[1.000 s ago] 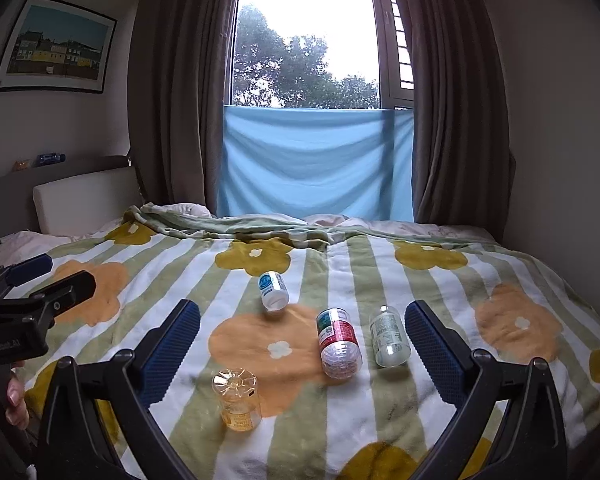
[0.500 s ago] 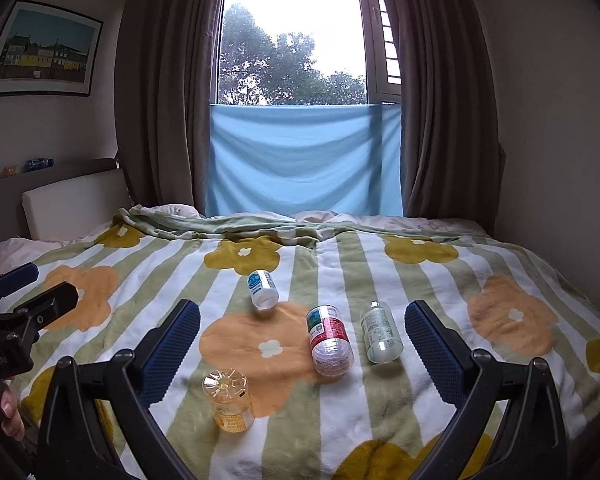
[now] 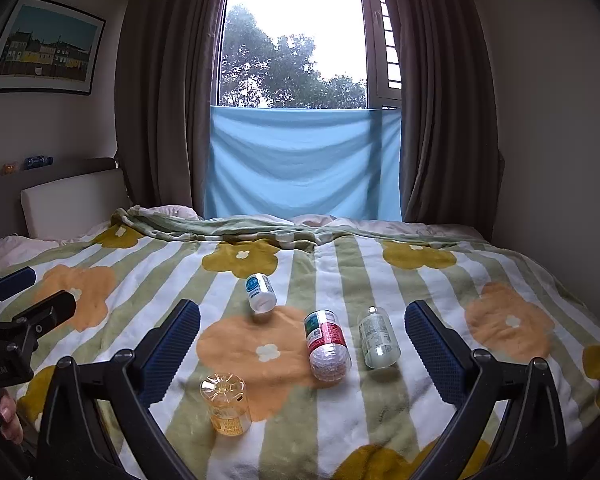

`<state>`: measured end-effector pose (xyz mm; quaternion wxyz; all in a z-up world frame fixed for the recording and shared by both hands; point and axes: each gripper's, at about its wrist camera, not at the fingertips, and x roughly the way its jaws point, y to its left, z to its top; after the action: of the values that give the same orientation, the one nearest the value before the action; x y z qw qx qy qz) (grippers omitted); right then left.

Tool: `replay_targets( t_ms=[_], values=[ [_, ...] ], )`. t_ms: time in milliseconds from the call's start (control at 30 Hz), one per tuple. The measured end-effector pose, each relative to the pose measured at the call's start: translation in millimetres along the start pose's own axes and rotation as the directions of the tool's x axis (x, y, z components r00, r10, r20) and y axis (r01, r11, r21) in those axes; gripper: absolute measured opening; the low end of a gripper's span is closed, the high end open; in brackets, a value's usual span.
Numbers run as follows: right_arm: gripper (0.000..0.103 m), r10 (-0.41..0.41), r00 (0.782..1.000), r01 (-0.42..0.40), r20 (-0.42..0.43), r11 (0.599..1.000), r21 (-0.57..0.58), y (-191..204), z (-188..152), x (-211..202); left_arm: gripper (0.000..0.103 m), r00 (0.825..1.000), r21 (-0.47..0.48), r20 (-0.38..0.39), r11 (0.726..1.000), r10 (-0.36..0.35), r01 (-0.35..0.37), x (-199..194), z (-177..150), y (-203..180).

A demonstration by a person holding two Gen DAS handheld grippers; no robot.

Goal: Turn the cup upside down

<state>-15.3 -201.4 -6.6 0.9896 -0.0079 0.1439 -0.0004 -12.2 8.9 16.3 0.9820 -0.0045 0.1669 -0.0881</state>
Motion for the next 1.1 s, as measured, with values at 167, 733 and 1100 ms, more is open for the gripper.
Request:
replay_targets(
  t_ms=[167, 733, 1100],
  values=[
    [0.102, 0.0, 1.0, 0.0, 0.0, 1.0, 0.001, -0.5, 0.0, 0.0, 0.103, 1.0, -0.009, -0.011, 1.0, -0.005, 0.005, 1.3, -3.3, 3.6],
    [0.103, 0.004, 1.0, -0.004, 0.001, 1.0, -0.003, 1.1, 0.9, 0.5, 0.103, 1.0, -0.008, -0.017, 1.0, -0.005, 0.005, 2.4, -6.8, 4.1],
    [0.102, 0.005, 1.0, -0.005, 0.001, 1.0, -0.007, 2.3, 1.3, 1.0, 0.103, 1.0, 0.011, 0.018, 1.0, 0.013, -0.013, -1.0, -6.6, 2.9]
  ],
)
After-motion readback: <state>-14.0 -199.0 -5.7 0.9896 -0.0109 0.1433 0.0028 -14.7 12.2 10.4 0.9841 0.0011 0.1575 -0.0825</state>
